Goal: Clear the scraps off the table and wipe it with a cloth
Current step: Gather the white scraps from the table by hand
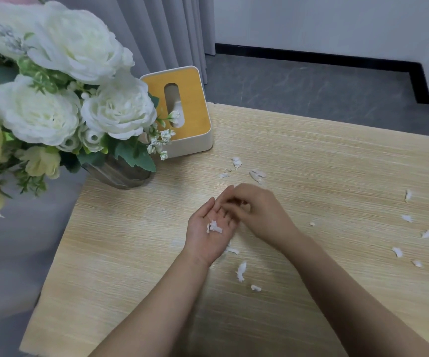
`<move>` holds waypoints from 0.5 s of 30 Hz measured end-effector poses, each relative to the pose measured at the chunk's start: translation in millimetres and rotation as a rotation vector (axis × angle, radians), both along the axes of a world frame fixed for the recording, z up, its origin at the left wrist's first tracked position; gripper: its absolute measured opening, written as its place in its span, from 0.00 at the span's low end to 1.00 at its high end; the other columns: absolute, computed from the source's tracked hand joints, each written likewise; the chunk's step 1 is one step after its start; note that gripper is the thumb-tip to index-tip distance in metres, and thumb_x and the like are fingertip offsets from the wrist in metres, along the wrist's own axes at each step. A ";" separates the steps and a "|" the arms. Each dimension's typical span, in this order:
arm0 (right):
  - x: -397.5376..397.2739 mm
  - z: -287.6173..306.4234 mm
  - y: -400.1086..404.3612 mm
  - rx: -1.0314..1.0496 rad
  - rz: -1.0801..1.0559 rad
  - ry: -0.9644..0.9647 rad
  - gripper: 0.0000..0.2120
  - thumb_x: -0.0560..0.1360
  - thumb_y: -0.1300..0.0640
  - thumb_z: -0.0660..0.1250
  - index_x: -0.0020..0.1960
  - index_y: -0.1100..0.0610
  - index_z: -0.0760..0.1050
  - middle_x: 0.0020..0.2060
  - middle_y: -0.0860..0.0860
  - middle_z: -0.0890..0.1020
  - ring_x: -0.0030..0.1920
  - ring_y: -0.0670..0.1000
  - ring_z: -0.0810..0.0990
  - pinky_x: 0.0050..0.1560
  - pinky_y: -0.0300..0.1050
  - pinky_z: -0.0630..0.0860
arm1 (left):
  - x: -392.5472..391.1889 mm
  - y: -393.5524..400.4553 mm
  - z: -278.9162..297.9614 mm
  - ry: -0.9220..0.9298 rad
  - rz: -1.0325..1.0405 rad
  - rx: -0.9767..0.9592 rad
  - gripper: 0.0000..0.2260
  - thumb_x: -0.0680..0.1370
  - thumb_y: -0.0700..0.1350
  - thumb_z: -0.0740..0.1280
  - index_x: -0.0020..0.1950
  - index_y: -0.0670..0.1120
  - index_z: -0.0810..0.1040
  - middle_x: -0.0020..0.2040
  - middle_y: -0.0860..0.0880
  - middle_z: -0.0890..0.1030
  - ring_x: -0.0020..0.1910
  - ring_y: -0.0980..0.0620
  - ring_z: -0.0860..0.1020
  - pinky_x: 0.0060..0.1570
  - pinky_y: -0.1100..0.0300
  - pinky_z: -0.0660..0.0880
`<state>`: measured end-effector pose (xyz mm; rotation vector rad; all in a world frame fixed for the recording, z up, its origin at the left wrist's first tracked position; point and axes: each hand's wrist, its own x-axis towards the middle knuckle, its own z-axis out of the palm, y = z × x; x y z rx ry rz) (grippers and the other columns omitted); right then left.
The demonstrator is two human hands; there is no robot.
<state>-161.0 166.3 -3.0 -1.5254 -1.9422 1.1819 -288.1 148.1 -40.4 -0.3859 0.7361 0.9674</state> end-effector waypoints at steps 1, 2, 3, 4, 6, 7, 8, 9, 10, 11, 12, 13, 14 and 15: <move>-3.2 -1.4 -7.1 0.018 0.026 0.003 0.05 0.74 0.61 0.67 0.47 0.55 0.81 0.40 0.45 0.80 0.42 0.41 0.74 0.44 0.31 0.68 | -0.1 -1.2 0.5 -0.017 -0.002 -0.001 0.20 0.81 0.43 0.53 0.51 0.33 0.81 0.50 0.38 0.82 0.47 0.45 0.83 0.43 0.54 0.81; -5.4 -4.0 -11.7 0.058 0.042 0.001 0.05 0.73 0.60 0.68 0.46 0.55 0.82 0.39 0.46 0.81 0.41 0.42 0.73 0.43 0.33 0.67 | -0.2 -2.4 1.6 -0.028 -0.011 0.012 0.20 0.81 0.44 0.53 0.58 0.33 0.78 0.56 0.37 0.80 0.52 0.45 0.82 0.47 0.53 0.81; -7.0 -5.8 -14.3 0.103 0.065 -0.014 0.05 0.72 0.59 0.68 0.45 0.55 0.82 0.38 0.46 0.82 0.40 0.42 0.73 0.42 0.34 0.65 | -1.0 -2.6 0.5 -0.025 -0.022 0.021 0.20 0.80 0.44 0.53 0.63 0.34 0.75 0.62 0.38 0.77 0.57 0.45 0.80 0.54 0.52 0.78; -7.9 -7.3 -15.0 0.136 0.098 -0.044 0.06 0.71 0.58 0.67 0.44 0.54 0.83 0.37 0.46 0.82 0.40 0.42 0.74 0.42 0.36 0.63 | -1.2 -2.3 -0.3 -0.011 -0.039 0.020 0.20 0.80 0.44 0.53 0.65 0.35 0.74 0.65 0.39 0.75 0.61 0.45 0.77 0.59 0.52 0.75; -7.6 -8.7 -13.5 0.173 0.161 -0.112 0.08 0.71 0.56 0.65 0.44 0.53 0.83 0.38 0.47 0.83 0.41 0.46 0.77 0.43 0.40 0.62 | -1.3 -2.0 -0.3 0.000 -0.058 0.015 0.20 0.79 0.44 0.54 0.66 0.36 0.74 0.66 0.41 0.75 0.63 0.47 0.76 0.61 0.53 0.73; -6.8 -8.4 -12.5 0.185 0.170 -0.130 0.08 0.71 0.56 0.65 0.43 0.53 0.83 0.38 0.47 0.83 0.41 0.48 0.77 0.43 0.42 0.62 | -1.1 -2.0 0.2 -0.004 -0.059 0.014 0.19 0.79 0.44 0.54 0.65 0.36 0.74 0.65 0.40 0.75 0.61 0.47 0.77 0.57 0.54 0.77; -5.5 -8.3 -11.6 0.188 0.159 -0.130 0.08 0.71 0.55 0.65 0.44 0.53 0.83 0.39 0.47 0.83 0.42 0.48 0.78 0.43 0.44 0.63 | -0.7 -2.3 1.5 -0.015 -0.050 0.012 0.19 0.79 0.43 0.54 0.64 0.36 0.74 0.64 0.40 0.76 0.57 0.46 0.80 0.49 0.56 0.80; -3.6 -7.6 -10.8 0.185 0.141 -0.119 0.08 0.71 0.55 0.65 0.44 0.52 0.83 0.40 0.46 0.83 0.43 0.48 0.77 0.44 0.45 0.65 | -0.2 -2.6 1.5 -0.030 -0.029 0.003 0.19 0.80 0.43 0.54 0.63 0.35 0.75 0.62 0.39 0.77 0.53 0.45 0.82 0.41 0.58 0.81; -0.9 -7.0 -9.3 0.172 0.123 -0.100 0.07 0.72 0.54 0.66 0.46 0.52 0.82 0.42 0.45 0.83 0.44 0.46 0.77 0.46 0.46 0.68 | 0.2 -2.9 1.6 -0.034 -0.011 -0.003 0.18 0.80 0.43 0.54 0.62 0.34 0.75 0.59 0.38 0.79 0.48 0.45 0.83 0.37 0.59 0.80; 2.6 -5.7 -7.1 0.152 0.103 -0.070 0.07 0.73 0.54 0.66 0.47 0.51 0.82 0.43 0.45 0.82 0.45 0.45 0.76 0.49 0.45 0.69 | -0.1 -2.9 -0.9 -0.030 0.002 0.003 0.18 0.80 0.42 0.55 0.61 0.34 0.76 0.56 0.38 0.81 0.46 0.45 0.83 0.37 0.58 0.81; 7.8 -5.4 -4.1 0.131 0.064 -0.035 0.06 0.74 0.55 0.67 0.48 0.52 0.82 0.44 0.45 0.82 0.45 0.44 0.76 0.52 0.43 0.70 | -0.4 -2.8 -2.2 -0.013 0.001 0.018 0.17 0.79 0.42 0.56 0.59 0.34 0.77 0.55 0.39 0.81 0.47 0.45 0.83 0.42 0.55 0.82; 14.4 -5.7 0.0 0.121 -0.001 -0.012 0.06 0.74 0.57 0.68 0.49 0.53 0.82 0.44 0.46 0.82 0.45 0.44 0.77 0.52 0.39 0.70 | -1.4 -2.3 -2.8 0.015 -0.013 0.037 0.17 0.77 0.43 0.58 0.58 0.35 0.79 0.55 0.39 0.81 0.51 0.45 0.82 0.50 0.52 0.80; 21.7 -6.6 5.1 0.127 -0.089 -0.017 0.06 0.74 0.58 0.68 0.50 0.54 0.82 0.45 0.48 0.82 0.45 0.44 0.77 0.52 0.36 0.70 | -2.4 -1.6 -2.4 0.042 -0.036 0.055 0.17 0.76 0.43 0.59 0.57 0.35 0.80 0.58 0.40 0.80 0.55 0.45 0.81 0.58 0.50 0.76; 29.5 -9.8 11.7 0.143 -0.182 -0.057 0.06 0.74 0.59 0.69 0.51 0.56 0.81 0.46 0.49 0.81 0.45 0.45 0.77 0.52 0.37 0.71 | -3.8 -0.7 -3.6 0.052 -0.046 0.069 0.17 0.76 0.44 0.59 0.57 0.36 0.80 0.60 0.40 0.79 0.60 0.45 0.78 0.62 0.49 0.72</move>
